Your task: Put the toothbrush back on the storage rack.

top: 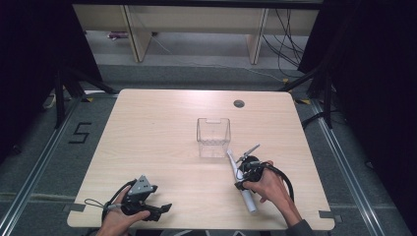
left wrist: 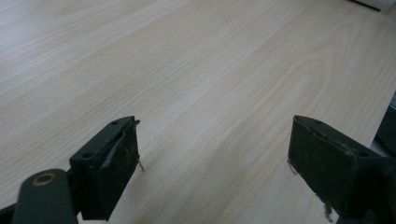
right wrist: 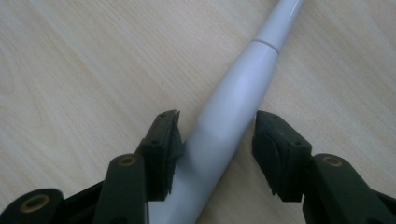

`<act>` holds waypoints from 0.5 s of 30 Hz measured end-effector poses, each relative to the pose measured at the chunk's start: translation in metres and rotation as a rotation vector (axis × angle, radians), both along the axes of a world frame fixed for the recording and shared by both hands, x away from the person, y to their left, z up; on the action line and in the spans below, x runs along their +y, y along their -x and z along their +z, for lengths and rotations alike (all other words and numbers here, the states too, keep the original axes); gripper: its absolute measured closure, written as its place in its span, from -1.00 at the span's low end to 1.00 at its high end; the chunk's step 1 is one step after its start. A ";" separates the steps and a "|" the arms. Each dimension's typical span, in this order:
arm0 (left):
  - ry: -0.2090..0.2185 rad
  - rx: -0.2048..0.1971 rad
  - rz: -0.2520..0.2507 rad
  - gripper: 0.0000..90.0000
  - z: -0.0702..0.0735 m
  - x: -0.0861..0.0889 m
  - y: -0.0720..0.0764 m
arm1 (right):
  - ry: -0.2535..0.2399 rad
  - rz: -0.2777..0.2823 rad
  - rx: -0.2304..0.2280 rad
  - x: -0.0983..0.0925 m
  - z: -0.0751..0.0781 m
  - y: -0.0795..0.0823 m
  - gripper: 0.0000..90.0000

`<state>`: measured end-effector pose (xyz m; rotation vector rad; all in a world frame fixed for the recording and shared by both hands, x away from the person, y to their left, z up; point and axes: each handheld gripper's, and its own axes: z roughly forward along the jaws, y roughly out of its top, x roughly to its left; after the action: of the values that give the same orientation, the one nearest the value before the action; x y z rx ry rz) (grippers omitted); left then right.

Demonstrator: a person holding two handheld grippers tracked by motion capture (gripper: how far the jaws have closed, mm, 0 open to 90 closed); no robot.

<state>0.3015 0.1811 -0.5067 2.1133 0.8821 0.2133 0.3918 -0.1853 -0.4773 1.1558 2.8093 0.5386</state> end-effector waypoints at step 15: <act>0.005 0.004 0.005 -0.65 -0.001 0.000 0.000 | 0.075 -0.038 0.059 -0.021 0.002 -0.017 0.42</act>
<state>0.3018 0.1808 -0.5075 2.1078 0.8892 0.2090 0.4088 -0.2060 -0.4758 1.2272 2.8227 0.3987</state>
